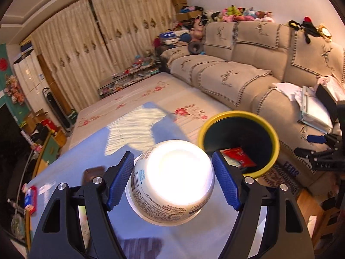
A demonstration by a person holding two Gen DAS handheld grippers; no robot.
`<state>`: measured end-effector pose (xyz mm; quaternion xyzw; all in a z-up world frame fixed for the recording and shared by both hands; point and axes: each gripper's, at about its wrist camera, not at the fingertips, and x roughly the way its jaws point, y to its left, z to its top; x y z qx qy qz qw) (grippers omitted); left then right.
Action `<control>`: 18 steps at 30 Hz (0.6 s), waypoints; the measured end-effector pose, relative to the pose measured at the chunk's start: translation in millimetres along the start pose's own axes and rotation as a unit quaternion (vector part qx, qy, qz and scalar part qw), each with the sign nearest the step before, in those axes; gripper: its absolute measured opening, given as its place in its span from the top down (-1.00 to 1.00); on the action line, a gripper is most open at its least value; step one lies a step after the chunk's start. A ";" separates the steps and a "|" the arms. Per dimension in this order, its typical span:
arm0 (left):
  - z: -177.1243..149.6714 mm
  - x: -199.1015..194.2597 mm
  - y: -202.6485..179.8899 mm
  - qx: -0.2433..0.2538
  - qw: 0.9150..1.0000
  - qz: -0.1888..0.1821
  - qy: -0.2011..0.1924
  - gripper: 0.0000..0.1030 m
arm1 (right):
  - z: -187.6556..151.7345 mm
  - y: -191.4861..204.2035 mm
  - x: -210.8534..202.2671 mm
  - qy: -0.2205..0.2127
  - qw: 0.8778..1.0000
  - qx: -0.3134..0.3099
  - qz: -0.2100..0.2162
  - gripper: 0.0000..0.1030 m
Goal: Collect trash
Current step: 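Carry the yogurt cup over the bin and open the left gripper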
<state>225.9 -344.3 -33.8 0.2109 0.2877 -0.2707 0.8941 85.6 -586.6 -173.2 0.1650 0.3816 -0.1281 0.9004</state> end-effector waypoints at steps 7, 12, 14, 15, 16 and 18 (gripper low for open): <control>41.7 56.8 -62.9 0.024 0.998 -0.058 0.016 -0.44 | -15.9 -36.5 -10.4 0.000 0.999 0.036 -0.016 -0.53; 60.6 102.2 -91.5 0.025 0.996 -0.075 0.039 -0.44 | -22.9 -52.2 -9.5 0.007 0.998 0.054 -0.018 -0.53; 64.7 119.5 -97.1 0.020 0.995 -0.081 0.047 -0.45 | -24.8 -54.9 -9.3 0.009 0.998 0.056 -0.018 -0.53; 66.9 128.0 -99.3 0.014 0.995 -0.084 0.052 -0.45 | -25.4 -56.1 -8.8 0.010 0.998 0.057 -0.018 -0.53; 68.7 134.8 -99.9 0.010 0.995 -0.084 0.053 -0.46 | -26.0 -57.3 -8.6 0.011 0.998 0.058 -0.018 -0.53; 73.1 145.3 -103.6 0.008 0.996 -0.075 0.050 -0.66 | -25.9 -56.5 -7.5 0.013 0.998 0.060 -0.017 -0.53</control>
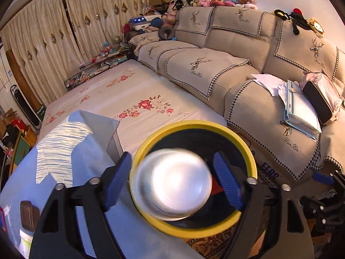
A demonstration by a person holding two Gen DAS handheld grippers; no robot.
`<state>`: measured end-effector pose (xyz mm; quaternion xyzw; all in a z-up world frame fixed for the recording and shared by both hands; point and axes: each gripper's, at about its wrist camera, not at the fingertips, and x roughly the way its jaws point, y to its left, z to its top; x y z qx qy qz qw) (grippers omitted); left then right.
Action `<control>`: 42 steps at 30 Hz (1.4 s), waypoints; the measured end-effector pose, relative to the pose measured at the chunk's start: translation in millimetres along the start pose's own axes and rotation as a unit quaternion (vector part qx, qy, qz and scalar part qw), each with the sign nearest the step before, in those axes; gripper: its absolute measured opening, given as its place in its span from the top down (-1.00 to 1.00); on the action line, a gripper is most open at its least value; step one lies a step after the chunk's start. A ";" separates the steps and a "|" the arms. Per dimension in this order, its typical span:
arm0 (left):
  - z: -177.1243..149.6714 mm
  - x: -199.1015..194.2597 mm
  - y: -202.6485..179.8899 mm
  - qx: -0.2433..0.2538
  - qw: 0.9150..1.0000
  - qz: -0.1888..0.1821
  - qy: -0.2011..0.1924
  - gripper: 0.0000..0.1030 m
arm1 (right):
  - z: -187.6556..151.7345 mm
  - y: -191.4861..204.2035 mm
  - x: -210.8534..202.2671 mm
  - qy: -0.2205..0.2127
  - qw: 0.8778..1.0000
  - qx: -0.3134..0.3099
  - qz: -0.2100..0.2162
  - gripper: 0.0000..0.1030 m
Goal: Collect trash
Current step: 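Carry the yogurt cup over the bin and open the left gripper, then move the right gripper to the brown plastic tray and grasp it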
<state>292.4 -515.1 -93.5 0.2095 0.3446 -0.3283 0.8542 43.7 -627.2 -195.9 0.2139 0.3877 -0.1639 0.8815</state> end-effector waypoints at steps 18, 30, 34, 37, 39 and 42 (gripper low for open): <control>-87.4 -203.1 87.2 -0.088 0.984 0.095 -0.119 -0.90 | -13.1 66.9 14.7 0.031 0.997 -0.050 0.057 -0.53; -248.8 -326.3 218.0 -0.230 0.936 0.244 -0.109 -0.90 | -16.7 204.0 11.7 0.042 0.977 -0.169 0.127 -0.53; -291.3 -349.0 245.0 -0.261 0.922 0.265 -0.111 -0.90 | -13.8 267.3 10.8 0.043 0.962 -0.221 0.156 -0.53; -305.6 -353.4 253.4 -0.272 0.918 0.265 -0.111 -0.90 | -6.6 310.8 14.2 0.043 0.950 -0.259 0.171 -0.53; -315.6 -355.2 259.5 -0.277 0.917 0.266 -0.110 -0.90 | 2.4 342.0 21.9 0.050 0.944 -0.271 0.180 -0.53; -324.3 -354.0 263.1 -0.282 0.915 0.269 -0.107 -0.90 | 18.3 379.4 36.6 0.057 0.945 -0.262 0.186 -0.53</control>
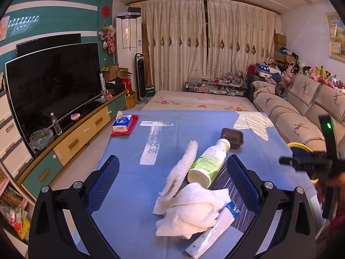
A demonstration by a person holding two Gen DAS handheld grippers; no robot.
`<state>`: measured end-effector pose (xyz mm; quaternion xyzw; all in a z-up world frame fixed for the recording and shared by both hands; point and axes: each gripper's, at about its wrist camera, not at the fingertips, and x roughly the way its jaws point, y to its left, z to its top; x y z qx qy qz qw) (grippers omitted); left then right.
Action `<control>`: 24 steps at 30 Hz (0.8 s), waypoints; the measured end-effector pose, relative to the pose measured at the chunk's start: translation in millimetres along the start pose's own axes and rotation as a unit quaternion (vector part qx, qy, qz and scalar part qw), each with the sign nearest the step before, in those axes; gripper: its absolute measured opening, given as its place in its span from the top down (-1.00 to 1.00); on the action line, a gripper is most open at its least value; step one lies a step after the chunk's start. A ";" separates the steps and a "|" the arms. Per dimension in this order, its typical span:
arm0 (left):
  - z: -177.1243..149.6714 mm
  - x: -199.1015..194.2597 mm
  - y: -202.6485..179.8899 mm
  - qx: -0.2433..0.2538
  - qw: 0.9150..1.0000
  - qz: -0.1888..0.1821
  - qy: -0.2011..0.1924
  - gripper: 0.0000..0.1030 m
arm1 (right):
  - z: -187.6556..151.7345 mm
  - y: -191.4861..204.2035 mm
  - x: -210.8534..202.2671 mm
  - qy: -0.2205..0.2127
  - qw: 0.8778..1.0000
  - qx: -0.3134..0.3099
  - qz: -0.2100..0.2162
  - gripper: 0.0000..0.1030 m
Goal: Collect trash
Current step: 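Move the right gripper to the brown plastic tray and grasp it, then carry the brown tray over the bin and open the right gripper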
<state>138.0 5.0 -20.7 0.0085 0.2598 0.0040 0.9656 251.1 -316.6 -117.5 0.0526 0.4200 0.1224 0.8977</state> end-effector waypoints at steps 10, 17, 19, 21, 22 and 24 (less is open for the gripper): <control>-10.8 15.9 26.0 -0.028 0.999 -0.002 0.014 -0.90 | 76.9 13.7 91.4 0.058 0.997 0.049 -0.021 -0.19; -17.5 26.9 34.7 -0.041 0.999 -0.009 0.027 -0.90 | 84.9 22.1 118.7 0.075 0.994 0.064 -0.036 0.21; -19.0 27.6 34.0 -0.045 0.998 -0.013 0.029 -0.90 | 85.8 26.3 121.5 0.077 0.994 0.061 -0.037 0.36; -21.1 29.4 33.1 -0.045 0.998 -0.016 0.031 -0.90 | 86.4 30.2 124.6 0.078 0.994 0.056 -0.044 0.54; -21.8 30.1 32.9 -0.044 0.998 -0.017 0.031 -0.90 | 86.6 30.6 126.0 0.078 0.994 0.056 -0.047 0.60; -23.3 29.5 31.1 -0.044 0.998 -0.018 0.032 -0.90 | 87.0 29.9 128.8 0.079 0.994 0.057 -0.050 0.77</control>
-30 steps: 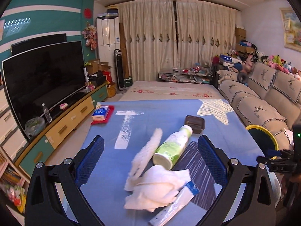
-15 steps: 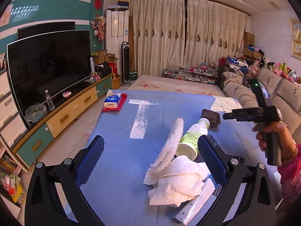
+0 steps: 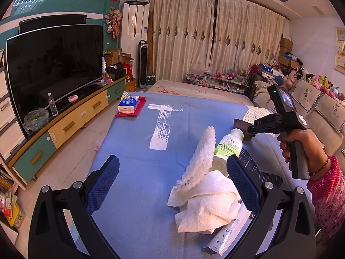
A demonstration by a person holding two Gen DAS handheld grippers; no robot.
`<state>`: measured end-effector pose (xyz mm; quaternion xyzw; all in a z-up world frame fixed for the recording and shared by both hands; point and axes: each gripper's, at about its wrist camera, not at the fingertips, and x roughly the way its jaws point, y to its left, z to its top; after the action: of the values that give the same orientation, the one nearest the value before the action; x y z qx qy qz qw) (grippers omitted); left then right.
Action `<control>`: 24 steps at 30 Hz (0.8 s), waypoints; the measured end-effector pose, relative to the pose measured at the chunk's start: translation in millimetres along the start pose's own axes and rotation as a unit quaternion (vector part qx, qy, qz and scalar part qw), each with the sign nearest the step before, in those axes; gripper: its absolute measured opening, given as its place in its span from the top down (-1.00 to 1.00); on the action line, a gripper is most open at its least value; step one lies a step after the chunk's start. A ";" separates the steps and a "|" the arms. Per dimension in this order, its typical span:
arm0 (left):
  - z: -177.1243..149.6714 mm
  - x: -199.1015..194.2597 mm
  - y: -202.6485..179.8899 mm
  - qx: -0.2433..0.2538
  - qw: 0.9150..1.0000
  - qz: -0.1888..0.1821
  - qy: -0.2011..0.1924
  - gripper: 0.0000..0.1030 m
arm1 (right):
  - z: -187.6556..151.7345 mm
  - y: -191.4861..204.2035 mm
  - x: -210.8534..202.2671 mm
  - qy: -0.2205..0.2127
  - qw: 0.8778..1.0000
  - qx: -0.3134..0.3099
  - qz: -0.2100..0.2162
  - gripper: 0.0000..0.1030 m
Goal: Collect trash
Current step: 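Carry the brown tray over the bin and open the right gripper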
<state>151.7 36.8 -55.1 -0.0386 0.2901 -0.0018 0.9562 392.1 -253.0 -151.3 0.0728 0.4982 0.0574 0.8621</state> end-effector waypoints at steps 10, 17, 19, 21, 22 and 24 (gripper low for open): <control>0.2 -3.2 -9.0 0.007 1.000 -0.007 -0.001 -0.90 | 1.3 -25.3 -22.2 -0.044 0.999 0.025 -0.004 0.92; 0.4 -6.1 -25.9 0.020 1.000 -0.015 -0.002 -0.90 | -4.5 -68.5 -59.8 -0.076 0.995 0.057 0.008 0.92; -1.1 -6.4 -30.1 0.026 0.999 -0.019 -0.002 -0.90 | -8.4 -81.3 -70.0 -0.085 0.994 0.064 0.007 0.92; -0.7 -6.3 -36.9 0.032 0.999 -0.024 -0.001 -0.90 | -14.6 -96.2 -80.6 -0.094 0.993 0.070 -0.001 0.92; -1.1 -6.6 -39.3 0.034 0.999 -0.026 -0.001 -0.90 | -19.9 -103.8 -85.7 -0.097 0.993 0.072 -0.005 0.92; -1.2 -6.2 -46.8 0.040 0.999 -0.031 0.001 -0.90 | -29.4 -123.5 -95.3 -0.105 0.991 0.080 -0.017 0.92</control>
<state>146.7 -9.8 -49.1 -0.0090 0.2893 -0.0428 0.9562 322.5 -388.7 -107.3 0.1391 0.4088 -0.0051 0.9019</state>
